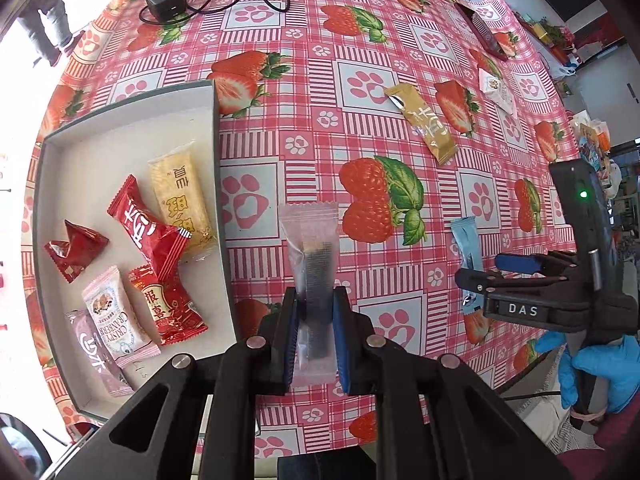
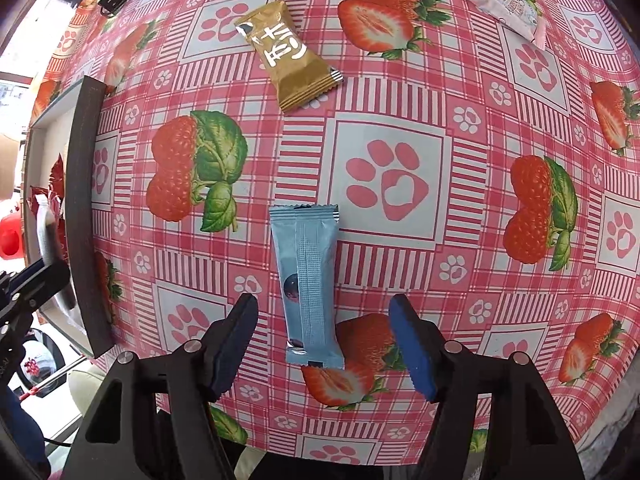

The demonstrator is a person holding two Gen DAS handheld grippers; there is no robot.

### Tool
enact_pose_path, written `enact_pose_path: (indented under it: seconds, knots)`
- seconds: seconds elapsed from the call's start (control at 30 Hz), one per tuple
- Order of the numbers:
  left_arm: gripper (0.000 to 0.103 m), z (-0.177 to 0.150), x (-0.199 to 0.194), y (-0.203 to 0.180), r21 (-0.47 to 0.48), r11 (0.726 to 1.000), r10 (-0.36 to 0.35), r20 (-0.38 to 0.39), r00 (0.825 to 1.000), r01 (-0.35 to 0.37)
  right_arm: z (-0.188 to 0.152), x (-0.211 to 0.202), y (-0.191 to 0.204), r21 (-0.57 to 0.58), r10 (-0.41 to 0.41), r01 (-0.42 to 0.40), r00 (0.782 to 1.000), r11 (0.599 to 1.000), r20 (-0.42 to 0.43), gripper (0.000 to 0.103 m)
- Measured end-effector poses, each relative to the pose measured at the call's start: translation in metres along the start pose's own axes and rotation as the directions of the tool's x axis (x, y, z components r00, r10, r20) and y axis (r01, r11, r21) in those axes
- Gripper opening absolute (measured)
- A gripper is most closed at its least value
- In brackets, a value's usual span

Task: Organize snacks
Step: 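Lift both packets and carry them over the white tray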

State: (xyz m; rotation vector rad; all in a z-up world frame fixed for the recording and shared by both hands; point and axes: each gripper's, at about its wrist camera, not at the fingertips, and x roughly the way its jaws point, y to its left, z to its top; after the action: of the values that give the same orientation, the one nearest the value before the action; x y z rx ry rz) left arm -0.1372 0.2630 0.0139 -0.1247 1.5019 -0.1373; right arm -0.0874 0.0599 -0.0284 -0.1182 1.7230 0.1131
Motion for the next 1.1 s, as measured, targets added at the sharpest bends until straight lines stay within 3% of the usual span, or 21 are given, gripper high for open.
enact_pose_path:
  seconds: [0.03, 0.13, 0.17, 0.2, 0.4, 0.63, 0.8, 0.87, 1.1]
  knots:
    - [0.018, 0.000, -0.001, 0.001, -0.003, 1.000, 0.005, 0.000, 1.000, -0.005, 0.002, 0.006, 0.003, -0.002, -0.010, 0.010, 1.000, 1.000, -0.013, 0.069]
    - [0.018, -0.002, -0.004, 0.004, -0.009, 1.000, 0.021, 0.006, 1.000, -0.021, 0.001, 0.012, 0.014, -0.035, -0.079, 0.078, 0.997, 0.996, -0.015, 0.050]
    - [0.018, -0.002, -0.005, 0.005, -0.014, 1.000, 0.024, 0.009, 1.000, -0.024, 0.001, 0.011, 0.018, -0.054, -0.076, 0.075, 0.997, 0.996, -0.011, 0.029]
    - [0.018, -0.002, -0.006, 0.007, -0.020, 0.999, 0.028, 0.012, 1.000, -0.028, 0.001, 0.010, 0.023, -0.068, -0.072, 0.071, 0.997, 0.995, -0.015, 0.024]
    - [0.018, 0.002, -0.015, 0.017, -0.051, 0.998, 0.048, 0.046, 0.998, -0.046, 0.010, -0.020, 0.042, -0.082, 0.035, -0.032, 0.999, 0.996, 0.038, 0.024]
    - [0.018, 0.002, -0.022, 0.037, -0.091, 0.994, 0.074, 0.066, 0.995, -0.068, 0.039, -0.058, 0.094, -0.144, 0.135, -0.121, 0.986, 0.982, 0.093, 0.024]
    - [0.018, 0.000, -0.026, 0.061, -0.140, 0.987, 0.088, 0.072, 0.994, -0.077, 0.051, -0.064, 0.133, -0.202, 0.174, -0.151, 0.979, 0.968, 0.102, 0.024]
    - [0.018, -0.002, -0.028, 0.071, -0.162, 0.983, 0.097, 0.074, 0.993, -0.084, 0.036, -0.052, 0.136, -0.225, 0.186, -0.159, 0.977, 0.961, 0.102, 0.024]
    - [0.018, -0.009, -0.032, 0.115, -0.256, 0.963, 0.112, 0.077, 0.991, -0.089, 0.035, -0.047, 0.175, -0.294, 0.210, -0.176, 0.974, 0.940, 0.089, 0.024]
